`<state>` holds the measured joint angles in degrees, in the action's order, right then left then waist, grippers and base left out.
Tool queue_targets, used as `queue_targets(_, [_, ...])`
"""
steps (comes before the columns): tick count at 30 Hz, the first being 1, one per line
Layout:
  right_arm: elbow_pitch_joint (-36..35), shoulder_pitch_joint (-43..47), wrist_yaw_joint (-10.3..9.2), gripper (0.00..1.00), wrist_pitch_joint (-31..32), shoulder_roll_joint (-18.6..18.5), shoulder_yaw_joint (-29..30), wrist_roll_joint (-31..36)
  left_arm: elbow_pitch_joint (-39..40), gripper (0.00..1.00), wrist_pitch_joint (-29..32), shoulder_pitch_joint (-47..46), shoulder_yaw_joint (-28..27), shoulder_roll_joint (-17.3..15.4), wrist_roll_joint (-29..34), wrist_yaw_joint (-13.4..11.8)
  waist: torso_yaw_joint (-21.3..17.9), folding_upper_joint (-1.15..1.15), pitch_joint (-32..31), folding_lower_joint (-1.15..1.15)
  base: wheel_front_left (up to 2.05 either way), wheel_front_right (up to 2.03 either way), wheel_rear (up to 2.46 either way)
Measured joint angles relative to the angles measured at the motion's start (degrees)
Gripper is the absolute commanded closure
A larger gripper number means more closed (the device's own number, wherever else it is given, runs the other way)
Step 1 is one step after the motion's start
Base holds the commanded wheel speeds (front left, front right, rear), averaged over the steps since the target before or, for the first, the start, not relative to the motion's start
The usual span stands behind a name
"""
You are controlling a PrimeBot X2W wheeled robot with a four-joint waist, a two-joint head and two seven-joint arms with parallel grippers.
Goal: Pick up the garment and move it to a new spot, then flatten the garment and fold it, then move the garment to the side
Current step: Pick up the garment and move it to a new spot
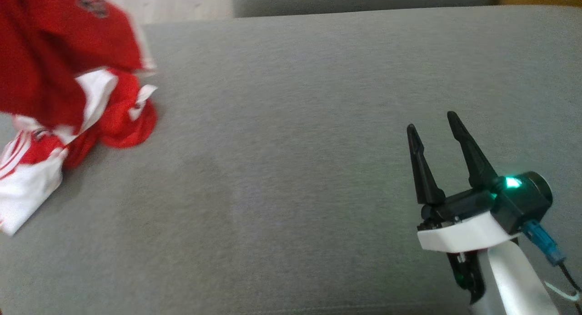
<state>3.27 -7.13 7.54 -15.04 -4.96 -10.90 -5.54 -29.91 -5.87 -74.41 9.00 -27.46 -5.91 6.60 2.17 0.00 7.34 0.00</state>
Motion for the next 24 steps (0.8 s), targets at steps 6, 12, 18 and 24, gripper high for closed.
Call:
queue_targets(6, [-0.4, 2.0, 0.0, 0.0, 0.0, 0.9, 1.0, 0.0, 6.9, 1.0, 0.8, 3.7, 1.5, 3.0, -4.0, 0.3, -6.9, 0.0, -1.5, 0.0, 0.0, 0.0, 0.0])
queue_targets(12, [-0.4, 2.1, 0.0, 0.0, 0.0, 1.5, 0.7, -0.5, 9.4, 1.0, 2.7, 8.0, 3.7, 7.3, -6.3, -0.1, -13.0, 0.0, -2.1, 0.0, 0.0, 0.0, 0.0])
queue_targets(18, [-1.1, 1.9, 0.0, 0.0, 0.0, 1.6, 0.6, -1.6, 9.1, 1.0, 4.0, 9.4, 9.1, 12.7, -6.1, -0.5, -17.0, 0.0, -0.4, 0.0, 0.0, 0.0, 0.0])
queue_targets(24, [-1.1, 1.4, 0.0, 0.0, 0.0, 1.6, -1.1, -3.0, 3.3, 1.0, 2.9, 17.8, 13.5, 17.7, -5.8, -1.3, -19.3, 0.0, 1.8, 0.0, 0.0, 0.0, 0.0])
